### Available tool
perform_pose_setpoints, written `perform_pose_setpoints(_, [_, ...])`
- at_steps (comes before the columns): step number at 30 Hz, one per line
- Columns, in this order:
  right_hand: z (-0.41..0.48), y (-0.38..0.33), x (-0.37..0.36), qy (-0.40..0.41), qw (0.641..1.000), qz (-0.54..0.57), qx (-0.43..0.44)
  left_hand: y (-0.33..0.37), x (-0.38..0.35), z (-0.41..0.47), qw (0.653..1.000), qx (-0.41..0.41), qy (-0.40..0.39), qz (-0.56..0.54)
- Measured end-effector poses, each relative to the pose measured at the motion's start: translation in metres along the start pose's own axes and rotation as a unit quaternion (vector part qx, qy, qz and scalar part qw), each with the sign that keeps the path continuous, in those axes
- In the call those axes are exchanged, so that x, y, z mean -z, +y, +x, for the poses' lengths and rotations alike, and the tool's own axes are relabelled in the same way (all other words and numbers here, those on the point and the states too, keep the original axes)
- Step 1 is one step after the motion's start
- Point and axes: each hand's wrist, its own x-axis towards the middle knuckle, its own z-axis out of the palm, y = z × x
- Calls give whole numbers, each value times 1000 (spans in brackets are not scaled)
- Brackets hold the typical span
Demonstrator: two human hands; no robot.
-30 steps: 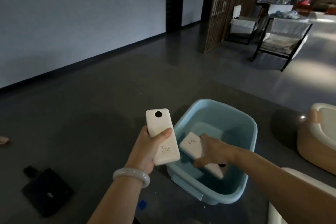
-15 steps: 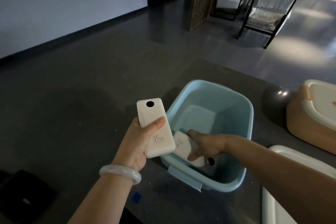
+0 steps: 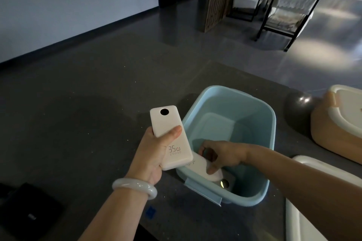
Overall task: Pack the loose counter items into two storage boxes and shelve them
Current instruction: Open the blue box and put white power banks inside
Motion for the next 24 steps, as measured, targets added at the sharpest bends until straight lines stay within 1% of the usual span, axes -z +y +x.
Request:
perform_pose_setpoints(7, [-3,-4,0,-7,1000,22,2,-1,0,0,1000,2,-8,4])
perform_pose_setpoints(9, [-6,-6,2,10,999,49,5,-1,0,0,1000,3,-4,4])
perform_pose_setpoints(10, [-7,-9,4,42,997,71,11,-2,0,0,1000,6,-1,0])
perform_pose_setpoints(11, [-9,-15,7,91,990,106,19,-3,0,0,1000,9,3,-8])
perform_pose_setpoints(13, [-14,-34,15,187,959,210,40,-1,-2,-1,1000,8,7,-16])
perform_pose_setpoints(14, [-17,-44,20,199,941,267,51,0,-3,-1,1000,-2,5,-17])
perform_pose_setpoints(16, [-20,-63,26,147,917,363,80,4,-8,0,999,-28,-3,-20])
perform_pose_setpoints(18, [-22,-77,29,87,904,409,92,8,-14,1,999,-41,-8,-32])
perform_pose_setpoints(19, [-23,-82,30,70,895,431,89,9,-16,2,998,-44,-6,-37])
perform_pose_setpoints(22, [-26,-88,33,58,863,494,90,12,-20,5,998,-49,-5,-45])
perform_pose_setpoints(24, [-28,-85,36,79,860,496,92,12,-21,6,998,-56,-11,-27])
